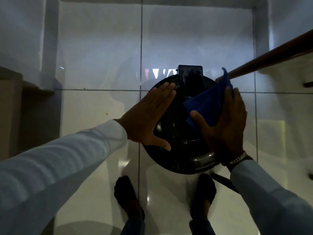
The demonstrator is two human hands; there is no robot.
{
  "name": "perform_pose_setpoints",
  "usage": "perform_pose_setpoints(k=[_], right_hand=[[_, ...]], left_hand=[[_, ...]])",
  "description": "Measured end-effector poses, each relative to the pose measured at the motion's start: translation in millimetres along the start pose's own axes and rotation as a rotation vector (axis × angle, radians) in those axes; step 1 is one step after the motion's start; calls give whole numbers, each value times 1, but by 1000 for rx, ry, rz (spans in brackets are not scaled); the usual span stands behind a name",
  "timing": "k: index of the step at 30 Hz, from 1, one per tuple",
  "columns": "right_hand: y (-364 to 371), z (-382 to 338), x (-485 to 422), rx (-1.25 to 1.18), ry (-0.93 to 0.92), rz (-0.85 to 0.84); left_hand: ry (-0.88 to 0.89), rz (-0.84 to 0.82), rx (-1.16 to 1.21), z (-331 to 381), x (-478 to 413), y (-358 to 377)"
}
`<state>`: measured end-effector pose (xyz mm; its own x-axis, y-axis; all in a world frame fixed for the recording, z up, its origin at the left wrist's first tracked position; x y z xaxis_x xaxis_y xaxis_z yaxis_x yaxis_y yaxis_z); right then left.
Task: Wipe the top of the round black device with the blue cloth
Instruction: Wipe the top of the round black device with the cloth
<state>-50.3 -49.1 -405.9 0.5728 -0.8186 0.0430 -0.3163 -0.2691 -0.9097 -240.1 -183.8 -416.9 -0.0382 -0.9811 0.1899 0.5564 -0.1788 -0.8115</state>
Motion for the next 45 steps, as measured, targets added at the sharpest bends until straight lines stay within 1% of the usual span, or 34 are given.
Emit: perform_pose_setpoints(k=[2, 4, 8, 11, 13, 14, 17, 20, 22, 23, 25, 27, 29, 30, 31, 34, 35, 37, 40, 42, 45], right_hand=[[11, 4, 3, 79, -31, 22], [12, 5, 11, 95, -25, 21], [4, 9, 39, 168, -36, -22], [-7, 3, 35, 101, 36, -73], [-6, -3, 15, 46, 98, -38], [-2, -8, 5, 67, 107, -13], [12, -12, 5, 242, 18, 41], [14, 2, 41, 277, -86, 32], [9, 12, 61, 261, -122, 12], [7, 15, 62, 243, -115, 7], [10, 14, 52, 198, -39, 31], [16, 2, 32, 170, 70, 117], [23, -16, 20, 196, 130, 169], [25, -23, 21, 219, 114, 163], [25, -27, 27, 242, 59, 135], [22, -14, 57, 286, -189, 16], [19, -6, 61, 295, -221, -5], [16, 1, 55, 268, -166, 0], [18, -19, 29, 221, -39, 48], [21, -33, 16, 206, -47, 51], [23, -32, 14, 265, -126, 10]], left_hand=[[14, 48, -4, -4, 1, 6], [30, 77, -9, -6, 2, 10], [62, 65, -14, -8, 0, 10], [72, 58, -29, -10, -2, 11], [71, 72, -20, -10, -2, 12], [66, 82, -9, -10, -2, 13], [48, 110, 8, -10, -2, 15], [46, 128, 9, -10, -2, 15], [39, 121, 10, -10, -1, 15], [37, 119, 8, -10, -1, 15], [38, 111, -6, -10, -1, 17], [38, 109, -17, -11, -2, 16], [32, 124, -12, -10, -1, 15], [37, 130, -12, -10, -1, 16], [40, 134, -14, -10, -1, 16], [35, 128, -22, -9, 0, 15], [32, 121, -22, -9, 0, 15], [35, 118, -25, -9, 0, 14], [40, 134, -28, -9, -1, 14], [32, 146, -24, -10, 0, 15], [30, 152, -14, -9, 0, 15]])
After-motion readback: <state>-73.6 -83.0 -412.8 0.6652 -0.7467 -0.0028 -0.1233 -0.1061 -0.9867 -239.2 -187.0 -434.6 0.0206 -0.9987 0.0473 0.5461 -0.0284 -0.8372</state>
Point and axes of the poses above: each hand's wrist, its own x-axis away from the middle knuckle, its own y-axis out of the palm, z = x × y, the point moved 1 cm from there along -x, towards the middle knuckle, and after that the axes turned 6 degrees about x, right-handed, at the moved point
